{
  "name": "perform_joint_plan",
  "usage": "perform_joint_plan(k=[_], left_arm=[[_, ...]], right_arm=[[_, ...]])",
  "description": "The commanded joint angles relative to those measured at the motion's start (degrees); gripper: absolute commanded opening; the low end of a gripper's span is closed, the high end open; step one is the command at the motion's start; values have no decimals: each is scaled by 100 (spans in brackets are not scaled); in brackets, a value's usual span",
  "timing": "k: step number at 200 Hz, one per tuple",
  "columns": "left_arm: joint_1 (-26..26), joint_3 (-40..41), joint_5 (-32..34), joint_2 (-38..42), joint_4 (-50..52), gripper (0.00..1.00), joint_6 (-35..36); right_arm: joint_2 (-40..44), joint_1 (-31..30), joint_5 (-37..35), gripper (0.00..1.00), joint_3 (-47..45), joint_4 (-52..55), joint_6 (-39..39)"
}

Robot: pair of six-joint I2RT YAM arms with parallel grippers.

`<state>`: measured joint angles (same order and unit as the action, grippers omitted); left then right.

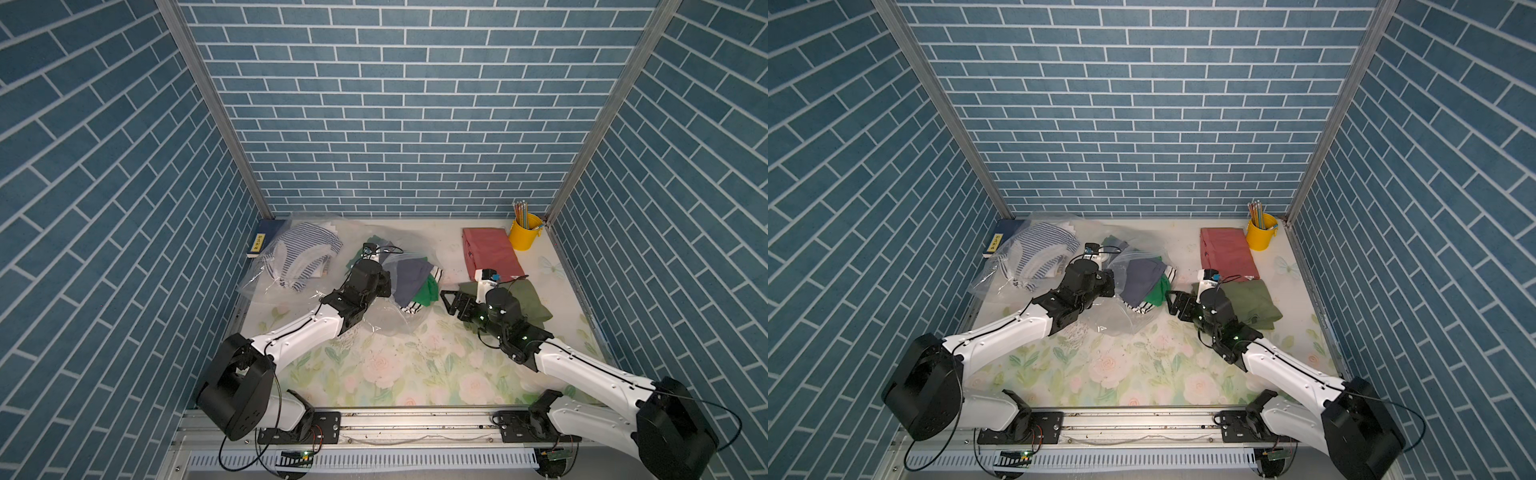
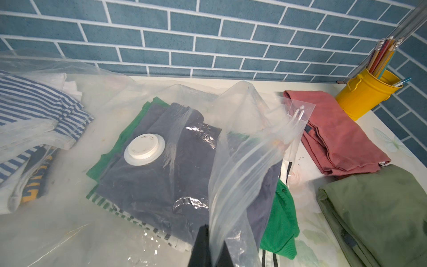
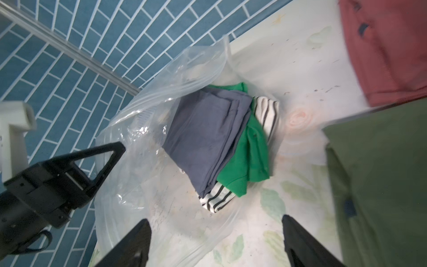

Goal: Take the tank top out of the vacuum bag
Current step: Take out the tank top from the vacuum bag.

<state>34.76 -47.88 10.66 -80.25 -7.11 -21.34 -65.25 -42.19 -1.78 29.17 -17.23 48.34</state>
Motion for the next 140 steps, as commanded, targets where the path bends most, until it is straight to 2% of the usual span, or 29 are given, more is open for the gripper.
perform_joint_plan(k=[1,17,58,140], left_arm=[[-36,65,-221,161,53,0,88],[-40,137,-300,217,10,0,18],[-57,291,-238,388,-60,0,97],[-44,484,-332,431,-289,0,26]], right_arm=[[-573,-319,-379,86,229,-925,429],[-1150,-487,-486,84,476,-1141,652],[-2308,-503,-364,68,643,-2241,1531],[-3827,-322,302,62,1104,-3215,1937]])
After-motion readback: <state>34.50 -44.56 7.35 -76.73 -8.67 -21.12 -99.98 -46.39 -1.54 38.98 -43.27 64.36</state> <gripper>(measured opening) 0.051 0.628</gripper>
